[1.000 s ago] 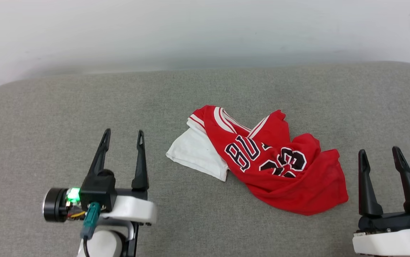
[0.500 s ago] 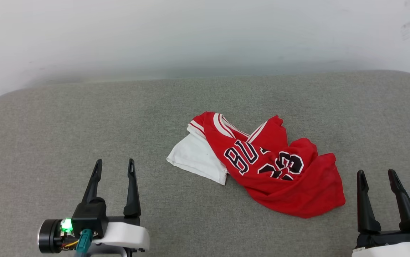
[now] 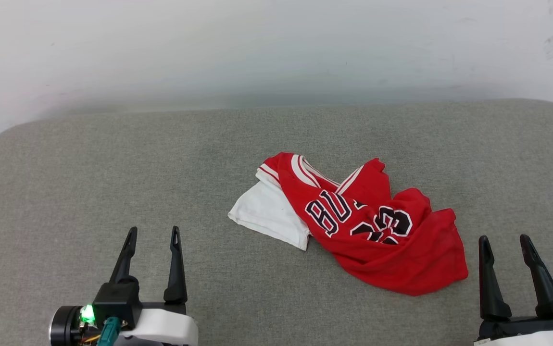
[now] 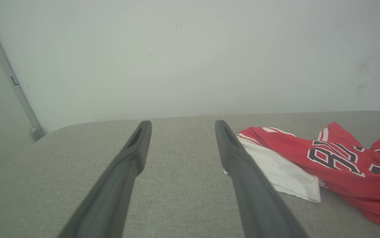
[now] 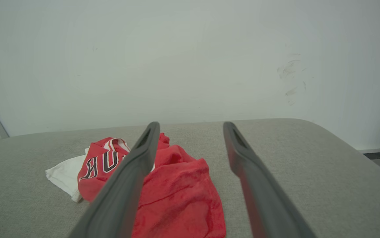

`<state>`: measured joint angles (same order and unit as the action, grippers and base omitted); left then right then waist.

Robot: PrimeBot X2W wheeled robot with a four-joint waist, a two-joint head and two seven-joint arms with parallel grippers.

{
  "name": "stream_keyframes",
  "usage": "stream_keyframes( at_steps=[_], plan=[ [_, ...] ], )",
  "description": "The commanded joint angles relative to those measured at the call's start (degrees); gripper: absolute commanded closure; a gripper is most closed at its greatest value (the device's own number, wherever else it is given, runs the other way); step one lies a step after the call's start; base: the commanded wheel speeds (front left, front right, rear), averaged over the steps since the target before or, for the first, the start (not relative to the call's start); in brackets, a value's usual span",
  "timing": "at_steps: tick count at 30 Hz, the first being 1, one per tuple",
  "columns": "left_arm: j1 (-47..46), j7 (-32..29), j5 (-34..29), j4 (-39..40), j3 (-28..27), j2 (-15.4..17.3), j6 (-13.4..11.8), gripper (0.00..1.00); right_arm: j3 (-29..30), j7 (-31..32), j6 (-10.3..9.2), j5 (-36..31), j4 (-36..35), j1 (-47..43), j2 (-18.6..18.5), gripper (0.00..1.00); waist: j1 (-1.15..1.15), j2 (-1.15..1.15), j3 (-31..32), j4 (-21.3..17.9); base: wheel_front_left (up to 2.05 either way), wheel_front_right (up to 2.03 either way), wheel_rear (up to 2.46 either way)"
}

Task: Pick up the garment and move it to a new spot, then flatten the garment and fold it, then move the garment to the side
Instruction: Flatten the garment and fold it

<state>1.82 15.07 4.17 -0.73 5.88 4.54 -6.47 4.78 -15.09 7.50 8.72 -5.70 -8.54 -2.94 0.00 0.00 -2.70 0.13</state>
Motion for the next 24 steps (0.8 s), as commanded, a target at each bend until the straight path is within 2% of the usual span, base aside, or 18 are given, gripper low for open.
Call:
stream_keyframes(
  at_steps=[1,6,14,19,24],
  plan=[
    [-0.6,0.1,-0.4,-0.1,-0.4,-0.3,0.6,0.00,-0.1,-0.1,-0.02,0.2,-0.1,-0.6,0.1,0.00,0.00,0.00,-0.1,0.0,0.00,0.00,0.00],
    [-6.0,0.1,-0.1,-0.1,-2.1,-0.1,3.4,0.00,0.0,-0.1,-0.02,-0.6,-0.8,0.8,0.1,0.00,0.00,0.00,-1.0,0.0,0.00,0.00,0.00],
    [-21.6,0.1,-1.0,-5.6,-3.7,4.1,9.3,0.00,-0.5,-0.1,-0.02,-1.5,-1.8,3.4,0.1,0.00,0.00,0.00,-3.9,-1.1,0.00,0.00,0.00],
    [-33.0,-1.0,-1.3,-14.3,-1.0,7.7,12.4,0.00,-0.7,-0.1,-0.02,-1.8,-2.5,4.6,0.1,0.00,0.00,0.00,-5.8,-2.2,0.00,0.00,0.00],
    [-43.4,-9.0,0.0,-19.9,3.9,10.6,13.7,0.00,-0.6,-0.1,-0.02,-1.7,-2.8,5.4,0.1,0.00,0.00,0.00,-7.7,-3.1,0.00,0.00,0.00]
  ],
)
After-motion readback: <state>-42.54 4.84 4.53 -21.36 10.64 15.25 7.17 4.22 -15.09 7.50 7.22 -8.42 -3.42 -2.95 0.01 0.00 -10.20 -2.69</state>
